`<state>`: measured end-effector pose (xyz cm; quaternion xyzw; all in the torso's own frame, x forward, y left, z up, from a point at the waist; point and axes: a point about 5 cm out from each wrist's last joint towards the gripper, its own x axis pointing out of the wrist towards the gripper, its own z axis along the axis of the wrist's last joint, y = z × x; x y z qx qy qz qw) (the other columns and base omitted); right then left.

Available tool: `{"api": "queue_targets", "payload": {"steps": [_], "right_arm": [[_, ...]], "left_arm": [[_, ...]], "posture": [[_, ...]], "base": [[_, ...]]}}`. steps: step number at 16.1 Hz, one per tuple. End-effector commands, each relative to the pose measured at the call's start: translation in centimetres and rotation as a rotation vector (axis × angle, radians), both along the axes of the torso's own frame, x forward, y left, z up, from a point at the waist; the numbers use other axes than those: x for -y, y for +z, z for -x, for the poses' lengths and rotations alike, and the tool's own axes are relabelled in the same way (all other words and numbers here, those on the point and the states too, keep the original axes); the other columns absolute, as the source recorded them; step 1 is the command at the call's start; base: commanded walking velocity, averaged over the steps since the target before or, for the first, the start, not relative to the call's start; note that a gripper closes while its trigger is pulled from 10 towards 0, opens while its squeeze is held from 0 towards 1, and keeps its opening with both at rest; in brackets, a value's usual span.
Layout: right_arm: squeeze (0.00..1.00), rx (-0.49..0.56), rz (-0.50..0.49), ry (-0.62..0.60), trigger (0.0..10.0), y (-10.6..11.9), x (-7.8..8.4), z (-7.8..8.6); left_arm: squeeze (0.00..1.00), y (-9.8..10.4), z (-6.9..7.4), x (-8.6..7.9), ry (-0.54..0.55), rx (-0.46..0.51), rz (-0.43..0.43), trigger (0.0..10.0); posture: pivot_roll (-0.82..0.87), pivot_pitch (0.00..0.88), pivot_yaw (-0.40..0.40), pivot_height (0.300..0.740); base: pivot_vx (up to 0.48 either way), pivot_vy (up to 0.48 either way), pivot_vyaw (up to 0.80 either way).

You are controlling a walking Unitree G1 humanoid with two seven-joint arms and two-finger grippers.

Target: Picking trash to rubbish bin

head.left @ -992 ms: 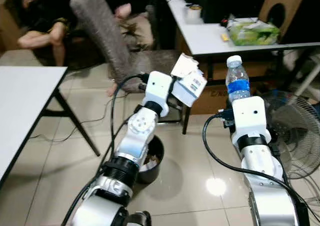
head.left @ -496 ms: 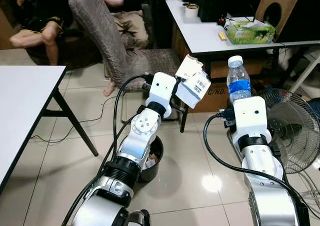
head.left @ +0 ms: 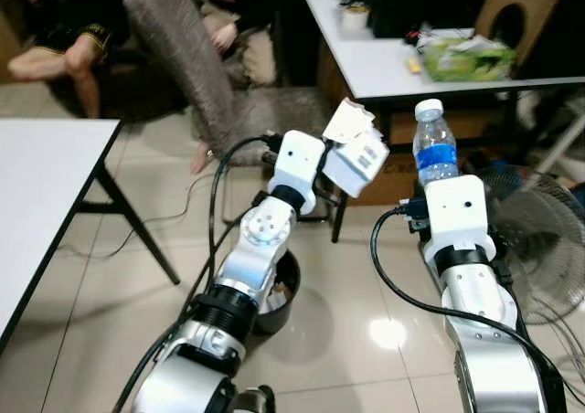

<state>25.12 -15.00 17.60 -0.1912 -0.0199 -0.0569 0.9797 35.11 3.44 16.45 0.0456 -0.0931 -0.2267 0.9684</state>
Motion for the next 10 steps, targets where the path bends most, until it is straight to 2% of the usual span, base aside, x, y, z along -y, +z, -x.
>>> {"api": "queue_targets", "payload": {"steps": [1, 10], "right_arm": [[0.00, 0.006, 0.005, 0.000, 10.0, 0.12, 0.01, 0.03], [0.00, 0.004, -0.005, 0.006, 10.0, 0.00, -0.13, 0.14]], "left_arm": [[0.00, -0.08, 0.05, 0.21, -0.011, 0.000, -0.006, 0.0], [0.00, -0.17, 0.10, 0.29, -0.013, -0.004, -0.007, 0.0]], "posture": [[0.04, 0.082, 0.023, 0.740], [0.04, 0.086, 0.026, 0.740]], "base": [[0.000, 0.000, 0.80], [0.000, 0.000, 0.80]]}}
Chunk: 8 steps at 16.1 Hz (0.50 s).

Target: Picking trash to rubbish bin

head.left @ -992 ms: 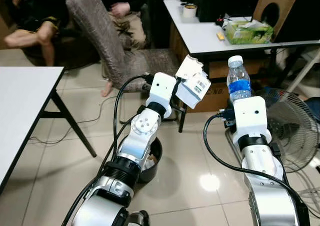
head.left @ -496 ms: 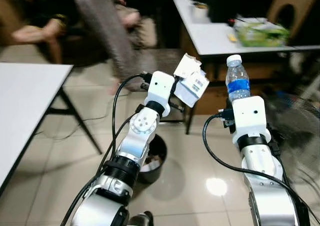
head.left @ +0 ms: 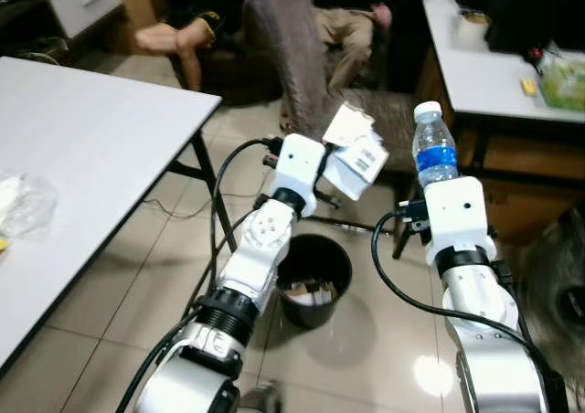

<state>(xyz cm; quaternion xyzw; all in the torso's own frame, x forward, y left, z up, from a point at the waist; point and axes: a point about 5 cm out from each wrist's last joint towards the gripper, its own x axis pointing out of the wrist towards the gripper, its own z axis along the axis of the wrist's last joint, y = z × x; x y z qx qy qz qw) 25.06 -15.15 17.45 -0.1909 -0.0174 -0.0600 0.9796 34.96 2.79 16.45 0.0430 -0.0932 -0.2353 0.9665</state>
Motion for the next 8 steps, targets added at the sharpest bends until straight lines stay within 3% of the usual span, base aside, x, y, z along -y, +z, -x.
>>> {"api": "queue_targets", "payload": {"steps": [1, 6, 8], "right_arm": [[0.00, 0.009, -0.006, 0.013, 10.0, 0.17, -0.29, 0.11], [0.00, 0.012, -0.013, 0.009, 10.0, 0.16, -0.23, 0.20], [0.00, 0.014, -0.014, 0.009, 10.0, 0.19, -0.24, 0.17]], "left_arm": [[0.00, -0.23, -0.04, -0.32, 0.003, -0.004, -0.014, 0.0], [0.00, -0.47, 0.08, -0.13, -0.016, -0.009, -0.025, 0.0], [0.00, -0.51, 0.12, -0.10, -0.023, -0.009, -0.026, 0.0]], "posture": [[0.04, 0.086, 0.028, 0.740], [0.03, 0.088, 0.028, 0.740], [0.03, 0.088, 0.028, 0.740]], "base": [[0.000, 0.000, 0.46], [0.000, 0.000, 0.00], [0.285, 0.000, 0.00]]}}
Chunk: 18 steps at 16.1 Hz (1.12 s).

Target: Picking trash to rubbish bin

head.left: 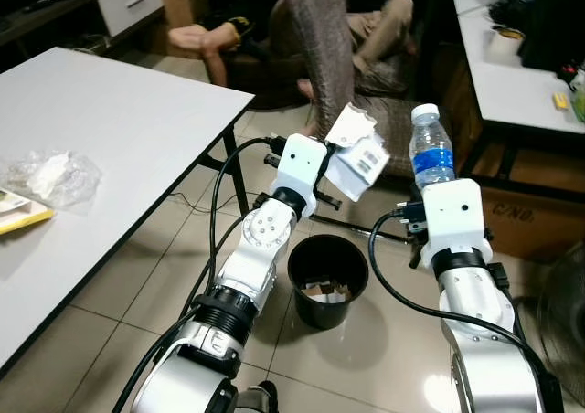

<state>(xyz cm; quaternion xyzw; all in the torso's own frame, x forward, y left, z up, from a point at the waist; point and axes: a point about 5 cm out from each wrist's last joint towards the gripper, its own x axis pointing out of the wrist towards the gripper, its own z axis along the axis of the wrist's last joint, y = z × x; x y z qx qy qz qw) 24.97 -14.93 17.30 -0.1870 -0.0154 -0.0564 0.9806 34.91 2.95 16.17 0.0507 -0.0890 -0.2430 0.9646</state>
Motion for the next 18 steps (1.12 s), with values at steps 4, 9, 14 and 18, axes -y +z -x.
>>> {"api": "queue_targets", "payload": {"steps": [4, 9, 14, 18], "right_arm": [[0.00, 0.020, -0.005, 0.002, 10.0, 0.4, 0.0, 0.0], [0.00, 0.021, -0.006, 0.000, 10.0, 0.4, -0.1, 0.0], [0.00, 0.022, -0.006, -0.038, 10.0, 0.2, 0.4, 0.1], [0.00, 0.023, -0.005, -0.049, 10.0, 0.2, 0.6, 0.1]], "left_arm": [[0.00, -0.3, 0.1, 0.1, -0.017, -0.005, -0.011, 0.0], [0.00, -0.5, 0.4, 0.4, -0.048, -0.012, -0.021, 0.0], [0.00, -1.0, 0.6, 0.7, -0.080, -0.032, -0.036, 0.0], [0.00, -1.3, 0.7, 0.7, -0.091, -0.041, -0.050, 0.0]], "posture": [[0.04, 0.087, 0.029, 0.740], [0.04, 0.087, 0.031, 0.740], [0.04, 0.089, 0.032, 0.740], [0.04, 0.090, 0.036, 0.740]], "base": [[0.326, 0.000, 0.00], [0.388, 0.000, 0.00], [0.418, 0.000, 0.00], [0.400, 0.000, 0.00]]}}
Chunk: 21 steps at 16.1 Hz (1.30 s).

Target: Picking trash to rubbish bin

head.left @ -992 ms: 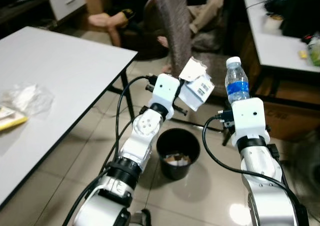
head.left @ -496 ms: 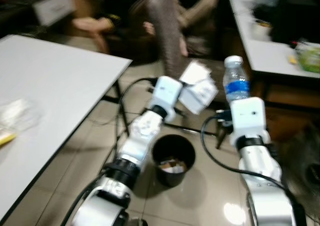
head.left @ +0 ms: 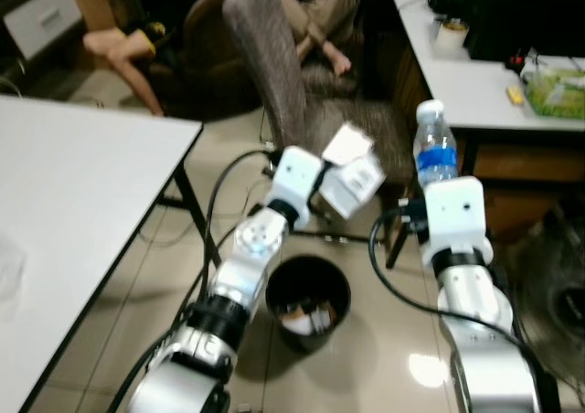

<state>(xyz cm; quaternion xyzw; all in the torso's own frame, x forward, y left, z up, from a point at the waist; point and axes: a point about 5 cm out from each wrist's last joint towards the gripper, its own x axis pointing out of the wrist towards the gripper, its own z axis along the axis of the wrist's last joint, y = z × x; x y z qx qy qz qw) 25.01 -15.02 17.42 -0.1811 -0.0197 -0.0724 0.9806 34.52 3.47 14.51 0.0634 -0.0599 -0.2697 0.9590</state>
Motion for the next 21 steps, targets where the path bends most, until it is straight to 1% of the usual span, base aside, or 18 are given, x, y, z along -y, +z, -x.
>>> {"api": "queue_targets", "payload": {"steps": [1, 11, 14, 16, 17, 19, 21], "right_arm": [[0.00, 0.008, 0.006, -0.020, 10.0, 0.1, 0.5, 0.2], [0.00, 0.010, 0.008, -0.020, 10.0, 0.0, 0.4, 0.0], [0.00, 0.010, 0.007, -0.023, 10.0, 0.0, 0.3, 0.0], [0.00, 0.004, 0.006, -0.025, 10.0, -0.2, 0.3, 0.1], [0.00, 0.000, 0.006, -0.029, 10.0, -0.4, 0.4, 0.1], [0.00, -0.013, 0.007, -0.051, 10.0, -0.8, 0.7, 0.3], [0.00, -0.036, 0.004, -0.096, 10.0, -1.6, 1.5, 0.6]], "left_arm": [[0.00, 0.3, 0.3, 1.2, -0.043, 0.009, -0.005, 0.0], [0.00, -0.3, 0.4, 1.2, -0.063, -0.013, -0.046, 0.0], [0.00, -0.2, 0.4, 1.2, -0.068, -0.011, -0.042, 0.0], [0.00, -0.2, 0.5, 1.1, -0.067, -0.004, -0.030, 0.0], [0.00, -0.6, 0.5, 1.0, -0.070, -0.010, -0.042, 0.0], [0.00, -2.1, 0.7, 0.5, -0.075, -0.034, -0.094, 0.0], [0.00, -3.4, 0.9, -0.4, -0.060, -0.056, -0.138, 0.0]], "posture": [[0.04, 0.090, 0.036, 0.740], [0.04, 0.087, 0.035, 0.740], [0.04, 0.086, 0.038, 0.740], [0.04, 0.090, 0.039, 0.740], [0.04, 0.090, 0.039, 0.740], [0.05, 0.107, 0.037, 0.740], [0.05, 0.140, 0.043, 0.740]], "base": [[0.394, 0.000, 0.00], [0.371, 0.000, 0.00], [0.356, 0.000, 0.00], [0.133, 0.000, 0.00], [0.000, 0.000, 0.00], [0.000, 0.000, 0.00], [0.000, 0.000, 0.00]]}}
